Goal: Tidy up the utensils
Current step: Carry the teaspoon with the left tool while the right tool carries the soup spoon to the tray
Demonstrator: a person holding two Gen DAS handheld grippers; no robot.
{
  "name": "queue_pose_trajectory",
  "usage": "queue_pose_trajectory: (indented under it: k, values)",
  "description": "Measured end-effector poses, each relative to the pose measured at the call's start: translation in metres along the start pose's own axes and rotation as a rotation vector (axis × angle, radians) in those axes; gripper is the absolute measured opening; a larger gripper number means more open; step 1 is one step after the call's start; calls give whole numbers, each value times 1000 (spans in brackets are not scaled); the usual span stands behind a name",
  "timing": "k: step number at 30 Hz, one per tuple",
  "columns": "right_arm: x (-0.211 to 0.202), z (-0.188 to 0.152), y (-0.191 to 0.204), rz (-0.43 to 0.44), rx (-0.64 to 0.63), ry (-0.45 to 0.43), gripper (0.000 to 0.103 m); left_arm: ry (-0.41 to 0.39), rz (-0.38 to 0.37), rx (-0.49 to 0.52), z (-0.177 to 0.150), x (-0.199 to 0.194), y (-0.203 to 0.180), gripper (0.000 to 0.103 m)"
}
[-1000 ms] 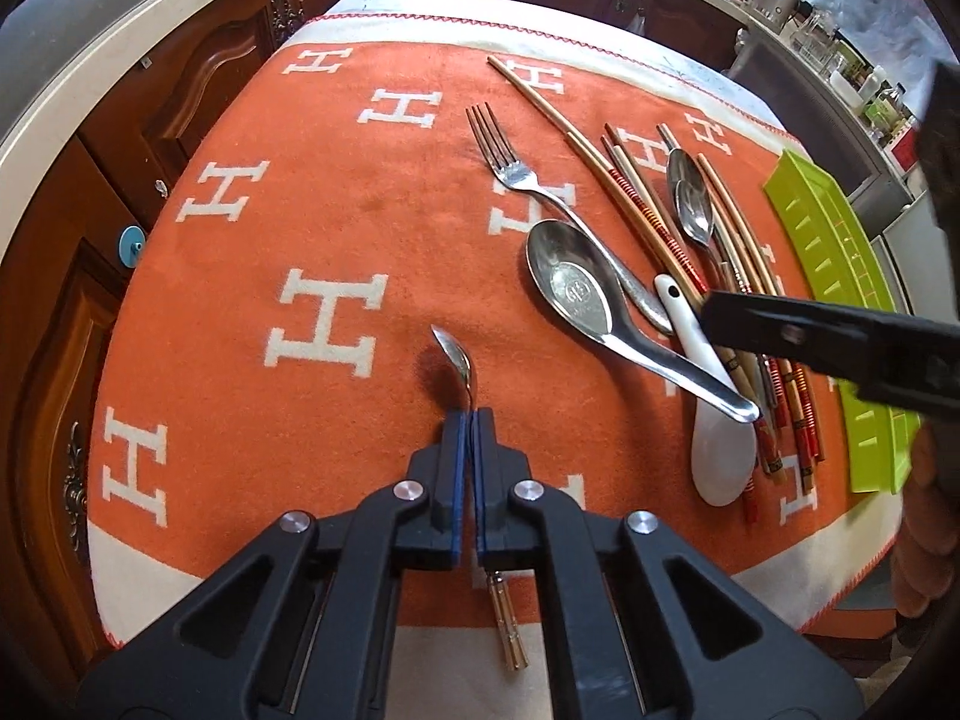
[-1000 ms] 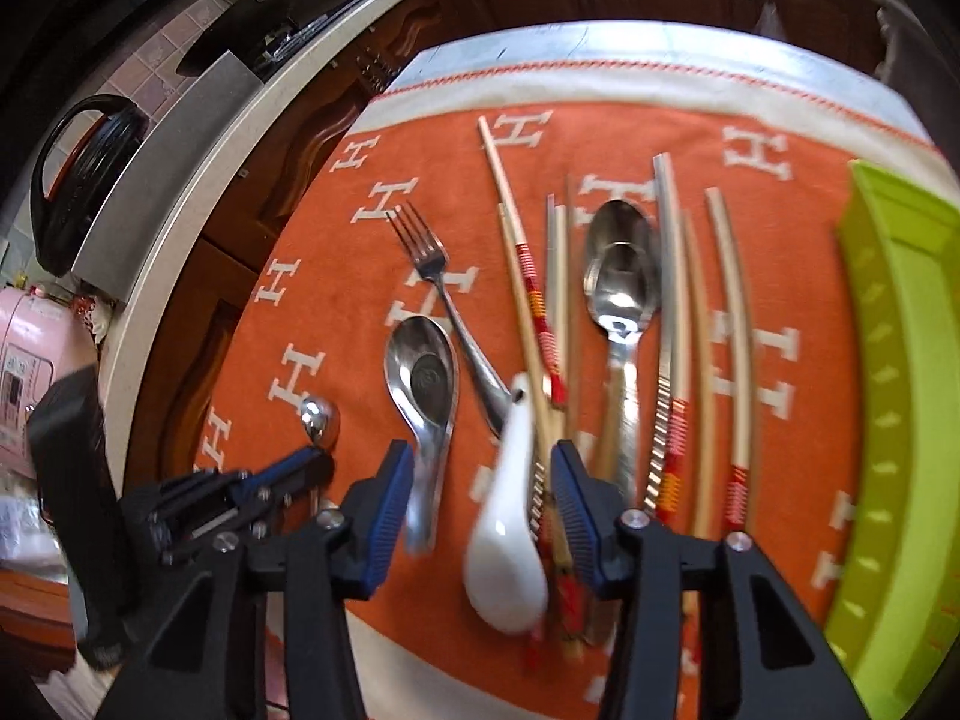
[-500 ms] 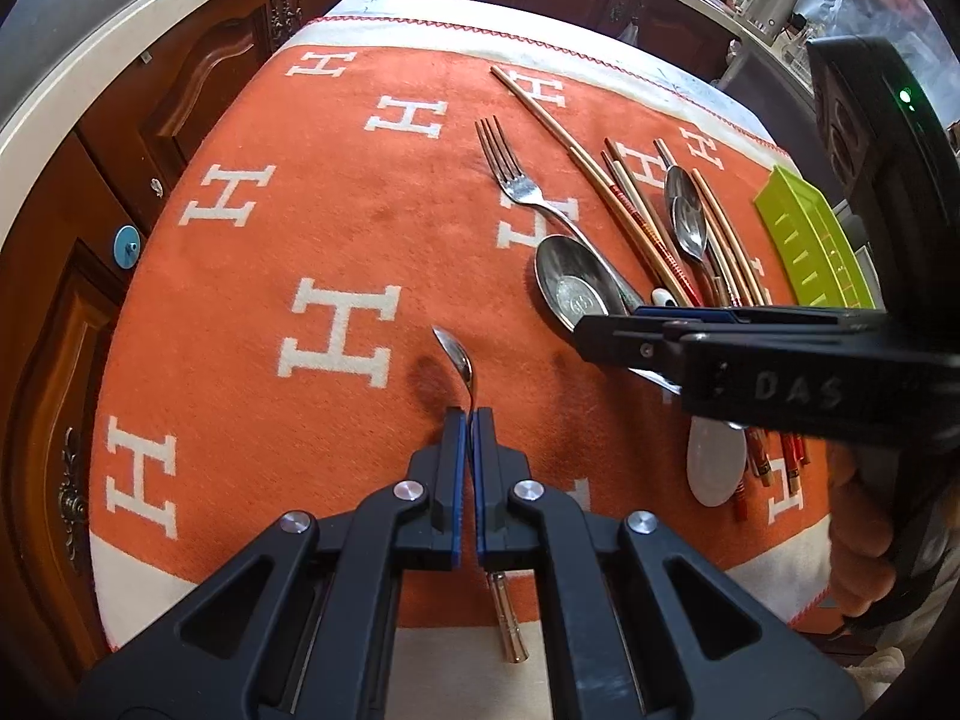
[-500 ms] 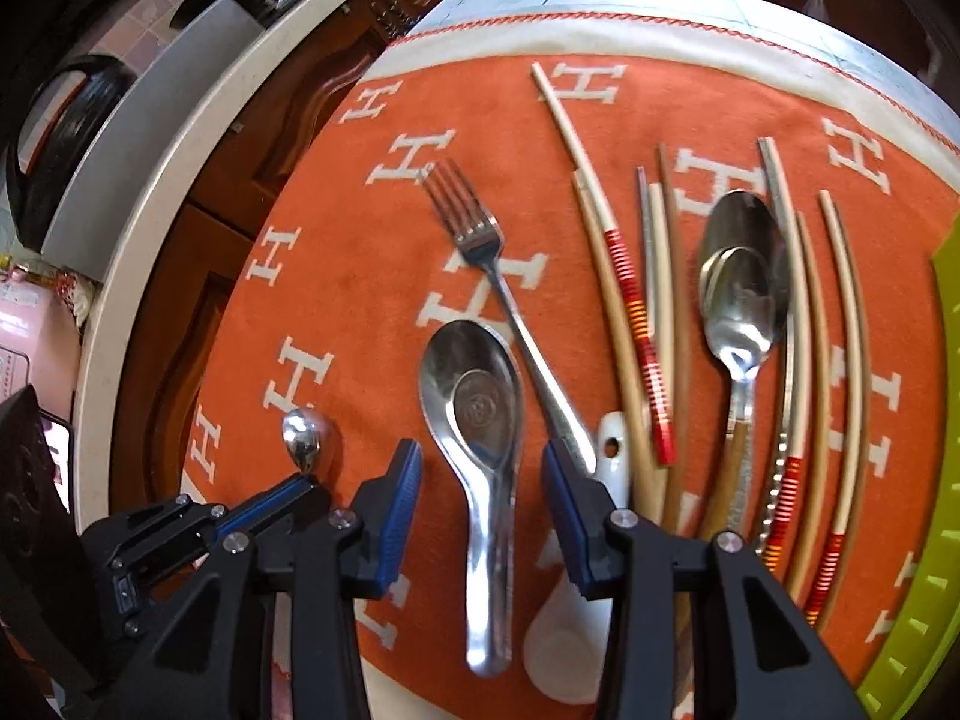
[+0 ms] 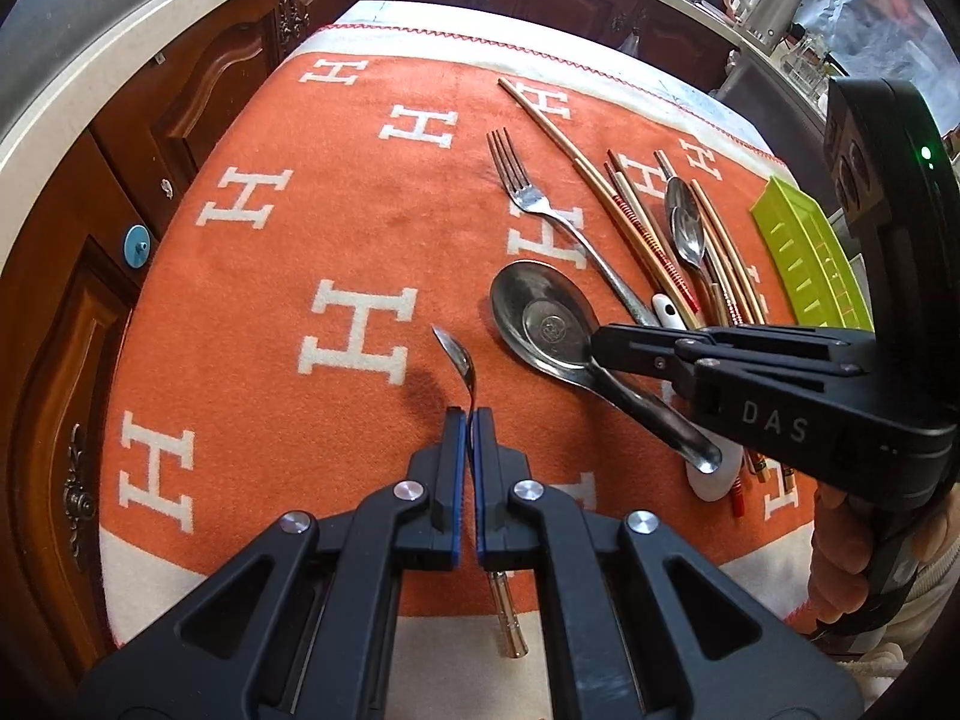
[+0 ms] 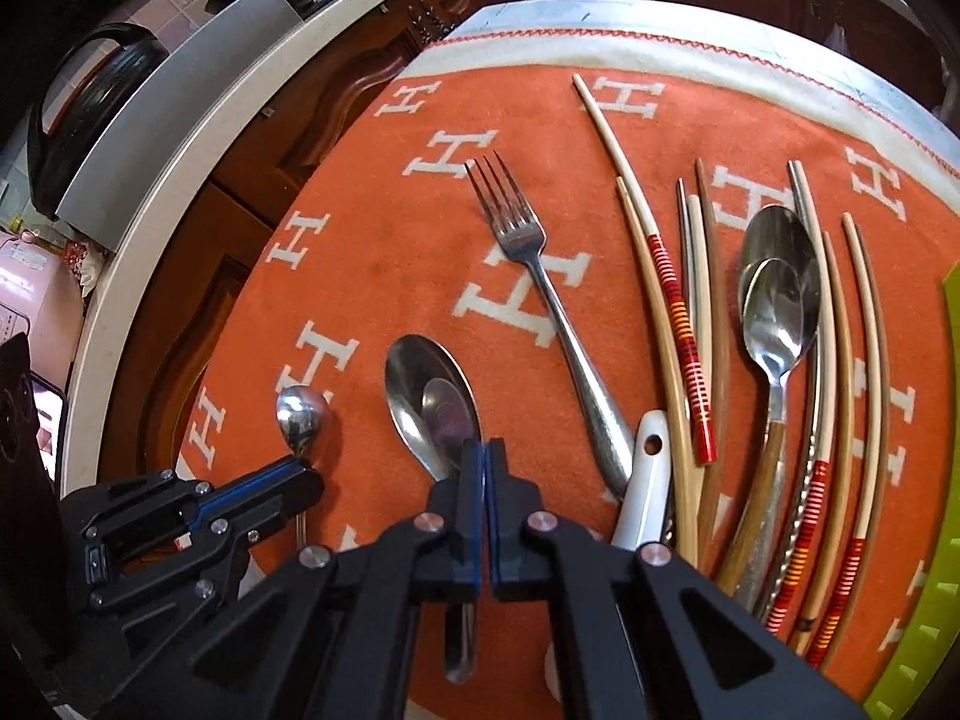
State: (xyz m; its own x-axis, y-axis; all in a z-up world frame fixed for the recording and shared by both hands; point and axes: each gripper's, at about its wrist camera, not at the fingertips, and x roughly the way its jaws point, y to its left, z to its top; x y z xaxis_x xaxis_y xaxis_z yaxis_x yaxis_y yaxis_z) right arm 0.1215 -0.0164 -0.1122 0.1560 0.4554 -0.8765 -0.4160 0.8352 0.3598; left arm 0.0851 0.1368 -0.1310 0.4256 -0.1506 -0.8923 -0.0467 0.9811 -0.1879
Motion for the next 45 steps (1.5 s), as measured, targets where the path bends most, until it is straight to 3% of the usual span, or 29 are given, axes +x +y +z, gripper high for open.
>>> queue_pose_trajectory:
  k: [9,16,25,33,40,45]
  values:
    - [-33,-6,-6,21,42,-68,0,-26,-11,24,2,-18,-11,0]
    - [-80,-21,-32,29,122,-156,0,-64,-35,99,12,-42,-50,0]
    - [-153,-68,-100,-58,304,-282,0,-92,-140,248,37,-59,-162,0]
    - [-207,-110,-174,-213,477,-390,1,-73,-246,357,50,-53,-278,0]
    - [-207,-134,-219,-289,574,-380,1,-9,-252,400,52,-17,-345,0]
    - [-190,-140,-230,-293,588,-336,1,39,-234,392,52,16,-357,0]
